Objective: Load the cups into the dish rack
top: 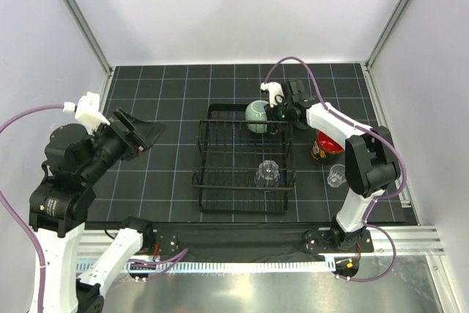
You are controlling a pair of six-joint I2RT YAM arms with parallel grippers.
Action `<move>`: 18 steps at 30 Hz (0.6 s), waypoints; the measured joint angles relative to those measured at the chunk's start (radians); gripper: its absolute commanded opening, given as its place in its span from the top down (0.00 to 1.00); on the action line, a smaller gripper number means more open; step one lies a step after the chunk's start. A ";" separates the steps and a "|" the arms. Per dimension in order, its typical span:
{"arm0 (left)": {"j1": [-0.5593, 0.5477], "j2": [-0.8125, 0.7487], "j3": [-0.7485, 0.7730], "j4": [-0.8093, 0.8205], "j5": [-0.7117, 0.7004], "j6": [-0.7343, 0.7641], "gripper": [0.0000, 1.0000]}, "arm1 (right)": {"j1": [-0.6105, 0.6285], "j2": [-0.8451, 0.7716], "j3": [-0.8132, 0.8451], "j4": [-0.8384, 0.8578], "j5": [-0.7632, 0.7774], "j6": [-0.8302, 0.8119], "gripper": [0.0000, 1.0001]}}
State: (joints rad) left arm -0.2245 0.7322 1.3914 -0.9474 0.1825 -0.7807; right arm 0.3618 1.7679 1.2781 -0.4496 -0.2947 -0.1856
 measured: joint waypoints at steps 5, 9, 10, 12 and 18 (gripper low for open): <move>0.000 -0.004 0.000 -0.002 0.000 0.000 0.30 | 0.023 0.000 -0.018 0.028 0.039 0.000 0.87; 0.000 -0.004 0.001 -0.010 -0.005 0.001 0.29 | 0.023 -0.001 -0.045 0.069 0.043 0.000 0.83; -0.001 -0.004 0.003 -0.013 -0.007 0.002 0.30 | 0.023 -0.002 -0.055 0.084 0.047 0.000 0.80; 0.000 -0.004 0.009 -0.016 -0.007 0.002 0.29 | 0.023 -0.004 -0.069 0.097 0.049 0.000 0.76; 0.000 -0.004 0.013 -0.016 -0.007 0.003 0.29 | 0.023 -0.008 -0.084 0.103 0.056 -0.003 0.62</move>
State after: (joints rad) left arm -0.2249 0.7284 1.4044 -0.9638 0.1757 -0.7776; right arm 0.3851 1.7599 1.1946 -0.3470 -0.2382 -0.1890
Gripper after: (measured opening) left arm 0.705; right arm 0.336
